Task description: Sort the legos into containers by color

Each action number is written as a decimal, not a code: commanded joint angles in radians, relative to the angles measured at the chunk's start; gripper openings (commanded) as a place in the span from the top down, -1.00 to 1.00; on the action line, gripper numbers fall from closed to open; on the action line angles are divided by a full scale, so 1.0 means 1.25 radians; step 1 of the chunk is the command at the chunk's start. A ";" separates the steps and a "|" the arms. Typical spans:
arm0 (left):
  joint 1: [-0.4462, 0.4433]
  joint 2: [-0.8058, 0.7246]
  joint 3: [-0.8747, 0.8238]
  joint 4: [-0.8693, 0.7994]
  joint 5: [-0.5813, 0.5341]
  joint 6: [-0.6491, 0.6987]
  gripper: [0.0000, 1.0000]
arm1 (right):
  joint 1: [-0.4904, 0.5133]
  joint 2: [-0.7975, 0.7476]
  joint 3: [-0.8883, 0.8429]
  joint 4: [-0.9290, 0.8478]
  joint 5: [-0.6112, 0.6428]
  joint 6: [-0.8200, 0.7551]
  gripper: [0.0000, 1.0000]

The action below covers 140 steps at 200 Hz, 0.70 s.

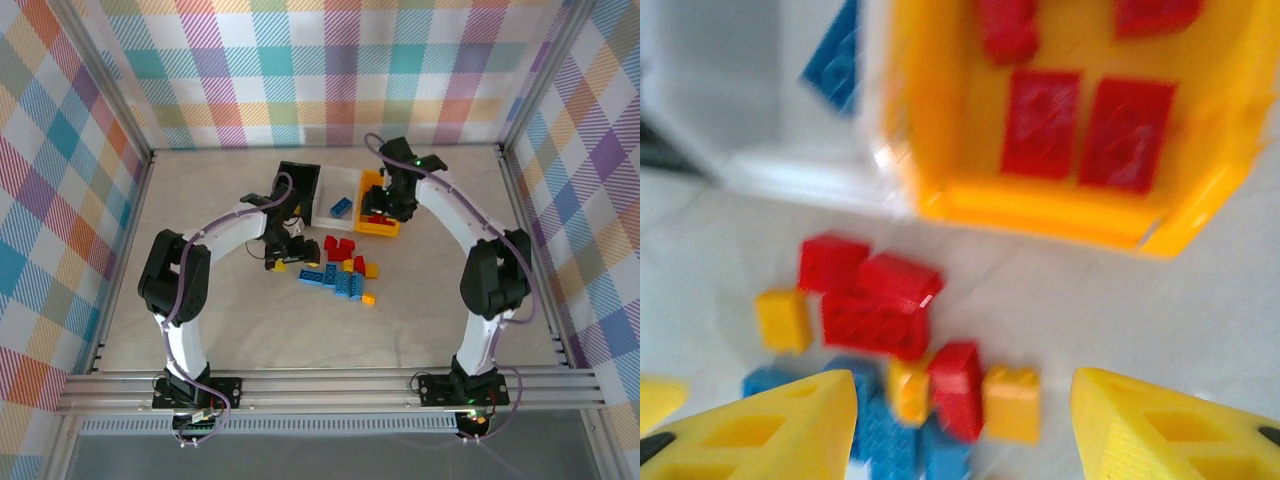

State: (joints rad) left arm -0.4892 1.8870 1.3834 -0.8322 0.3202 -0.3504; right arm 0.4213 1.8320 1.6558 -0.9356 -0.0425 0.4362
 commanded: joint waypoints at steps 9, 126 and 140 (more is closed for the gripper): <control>0.010 0.009 -0.013 0.011 0.024 0.023 -0.70 | 0.080 -0.047 -0.086 0.001 -0.056 0.034 -0.21; 0.025 -0.010 -0.074 0.050 0.037 -0.028 -0.68 | 0.198 -0.150 -0.401 0.105 -0.088 0.147 -0.16; 0.025 -0.011 -0.073 0.047 0.038 -0.022 -0.69 | 0.198 -0.138 -0.404 0.125 -0.087 0.149 -0.12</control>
State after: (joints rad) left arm -0.4683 1.8973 1.2915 -0.7559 0.3511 -0.3885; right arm 0.6590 1.6512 1.1599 -0.8463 -0.1329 0.5915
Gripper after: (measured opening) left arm 0.844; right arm 0.576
